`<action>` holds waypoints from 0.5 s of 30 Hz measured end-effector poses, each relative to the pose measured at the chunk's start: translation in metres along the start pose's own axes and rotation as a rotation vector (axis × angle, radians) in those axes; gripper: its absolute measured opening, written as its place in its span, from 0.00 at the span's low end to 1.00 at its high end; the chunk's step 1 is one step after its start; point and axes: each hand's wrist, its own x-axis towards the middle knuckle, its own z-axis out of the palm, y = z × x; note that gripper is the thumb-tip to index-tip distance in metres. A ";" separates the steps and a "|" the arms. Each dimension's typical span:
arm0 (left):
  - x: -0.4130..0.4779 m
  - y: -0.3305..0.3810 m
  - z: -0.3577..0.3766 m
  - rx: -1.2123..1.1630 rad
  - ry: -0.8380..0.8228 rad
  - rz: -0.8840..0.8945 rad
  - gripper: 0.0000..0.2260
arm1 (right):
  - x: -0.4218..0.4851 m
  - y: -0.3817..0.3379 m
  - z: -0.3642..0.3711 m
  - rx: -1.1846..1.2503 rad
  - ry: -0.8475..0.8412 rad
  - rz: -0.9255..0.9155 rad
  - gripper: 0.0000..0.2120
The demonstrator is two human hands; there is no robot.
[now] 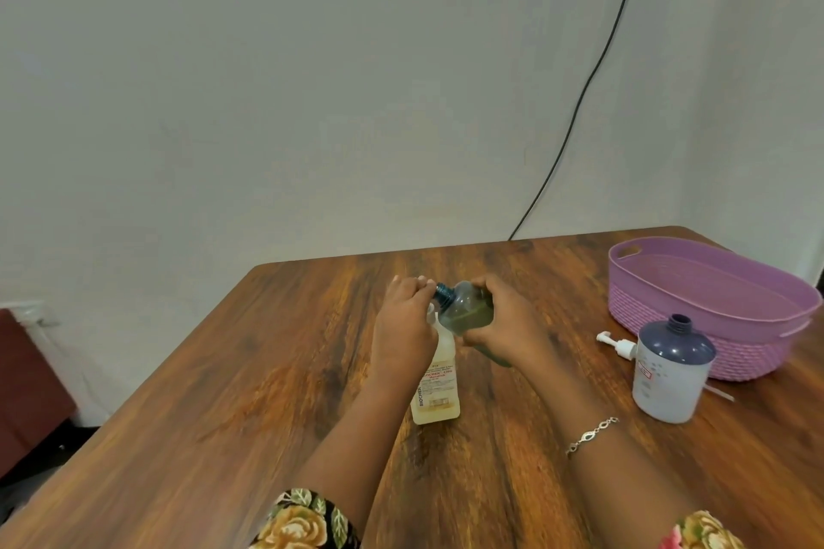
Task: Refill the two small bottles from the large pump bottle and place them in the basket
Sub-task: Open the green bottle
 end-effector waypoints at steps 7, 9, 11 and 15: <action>-0.001 0.002 -0.005 0.024 -0.019 0.019 0.27 | -0.002 -0.001 -0.002 0.015 0.010 -0.010 0.31; 0.001 0.004 -0.006 0.048 -0.065 0.054 0.29 | 0.000 -0.003 -0.004 0.015 0.014 -0.023 0.31; 0.001 0.006 -0.007 0.088 -0.132 0.081 0.30 | -0.001 -0.003 -0.004 0.006 0.008 -0.025 0.31; 0.005 -0.003 -0.012 0.127 -0.246 0.123 0.32 | -0.004 0.001 0.000 0.011 -0.009 -0.013 0.31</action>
